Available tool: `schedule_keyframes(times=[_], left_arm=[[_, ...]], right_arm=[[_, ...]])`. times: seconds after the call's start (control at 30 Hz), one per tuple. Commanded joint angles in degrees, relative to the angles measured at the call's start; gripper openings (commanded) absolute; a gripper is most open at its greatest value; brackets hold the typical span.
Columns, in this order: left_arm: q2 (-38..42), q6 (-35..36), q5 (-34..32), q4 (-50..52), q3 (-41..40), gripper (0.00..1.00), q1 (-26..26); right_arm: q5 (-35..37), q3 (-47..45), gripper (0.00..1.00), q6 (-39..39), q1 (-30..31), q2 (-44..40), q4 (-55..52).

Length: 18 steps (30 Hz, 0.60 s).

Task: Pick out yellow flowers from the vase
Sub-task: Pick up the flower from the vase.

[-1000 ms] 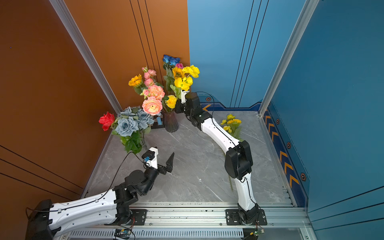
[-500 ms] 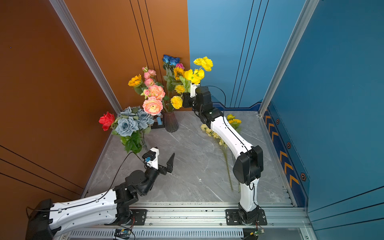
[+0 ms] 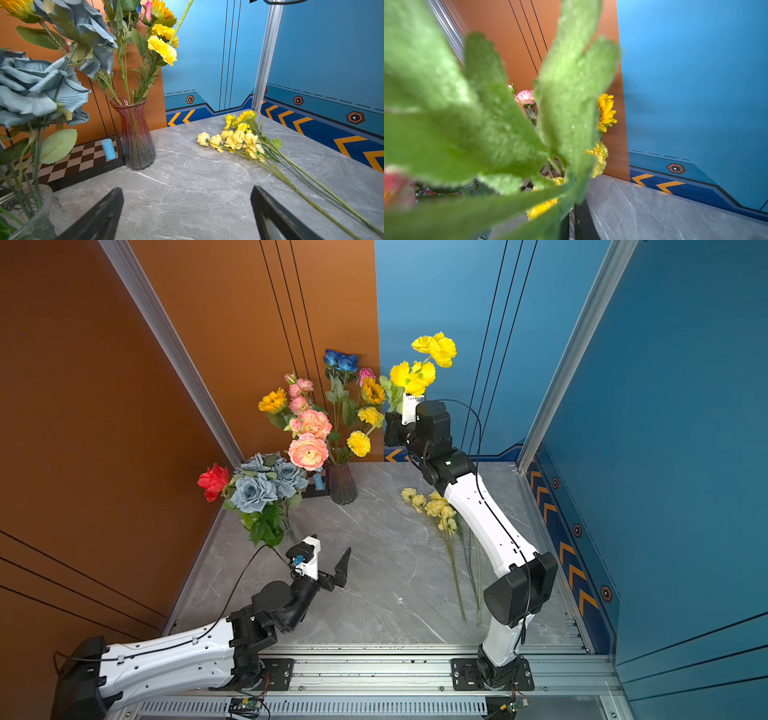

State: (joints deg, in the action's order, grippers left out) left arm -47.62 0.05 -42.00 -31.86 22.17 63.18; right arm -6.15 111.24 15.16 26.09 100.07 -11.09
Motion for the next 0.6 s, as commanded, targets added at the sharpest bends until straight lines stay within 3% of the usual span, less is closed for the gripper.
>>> schedule_keyframes(times=[0.0,0.37,0.57], left_arm=[[0.11,1.09,-0.89,0.03,1.88,0.98,0.89],[0.53,1.80,-1.60,0.04,2.00,0.98,1.51],[0.08,1.66,-1.73,0.02,2.16,0.98,1.68]], right_arm=[[1.06,-0.07,0.00,-1.89,-0.77,-2.53,-2.11],[-0.67,0.82,0.00,-0.42,-1.38,-3.95,-3.16],[-5.13,4.32,0.00,-0.19,-1.26,-1.10,-7.78]])
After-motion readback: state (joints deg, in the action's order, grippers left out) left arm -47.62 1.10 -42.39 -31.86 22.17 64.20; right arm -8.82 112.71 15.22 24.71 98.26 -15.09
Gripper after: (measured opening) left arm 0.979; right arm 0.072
